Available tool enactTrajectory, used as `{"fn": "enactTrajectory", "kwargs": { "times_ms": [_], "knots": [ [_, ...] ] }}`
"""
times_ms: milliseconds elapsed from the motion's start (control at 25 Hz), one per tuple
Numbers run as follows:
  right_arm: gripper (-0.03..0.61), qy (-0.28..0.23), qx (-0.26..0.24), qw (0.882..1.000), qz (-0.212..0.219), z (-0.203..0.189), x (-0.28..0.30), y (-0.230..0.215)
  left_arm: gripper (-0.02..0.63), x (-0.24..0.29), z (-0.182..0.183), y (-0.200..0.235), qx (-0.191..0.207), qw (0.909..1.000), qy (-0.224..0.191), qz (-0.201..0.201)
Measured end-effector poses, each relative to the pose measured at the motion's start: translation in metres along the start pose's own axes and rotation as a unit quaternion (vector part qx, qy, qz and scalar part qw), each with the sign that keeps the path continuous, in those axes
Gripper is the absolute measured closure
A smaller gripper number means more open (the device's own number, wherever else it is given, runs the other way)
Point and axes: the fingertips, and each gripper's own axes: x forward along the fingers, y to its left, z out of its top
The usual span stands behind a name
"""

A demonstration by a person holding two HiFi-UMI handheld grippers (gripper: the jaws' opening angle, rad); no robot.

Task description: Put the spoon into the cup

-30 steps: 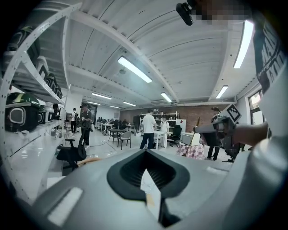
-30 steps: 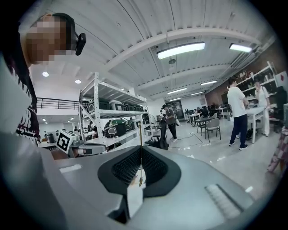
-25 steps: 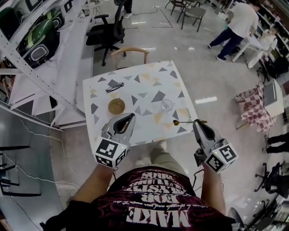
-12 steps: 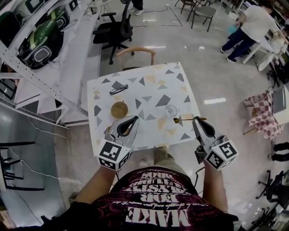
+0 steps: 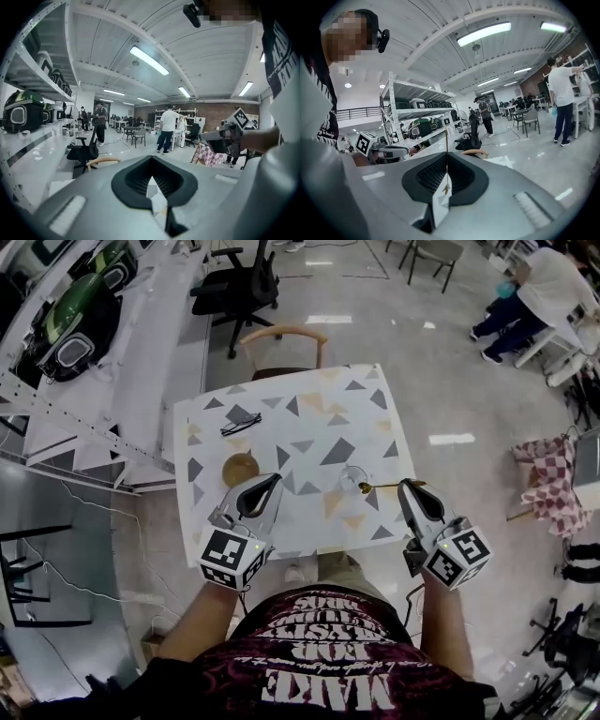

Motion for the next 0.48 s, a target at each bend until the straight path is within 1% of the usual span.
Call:
{"fn": "enactTrajectory", "kwargs": {
  "times_ms": [240,480],
  "knots": [
    [0.546,0.016,0.009,1.000,0.002,-0.009,0.020,-0.024,0.614,0.024,-0.006,0.009,-0.008,0.9999,0.011,0.004],
    [0.546,0.040,0.020,0.999,0.000,-0.030,0.039,-0.043,0.614,0.040,-0.018,0.016,-0.013,0.9994,0.030,0.006]
  ]
}}
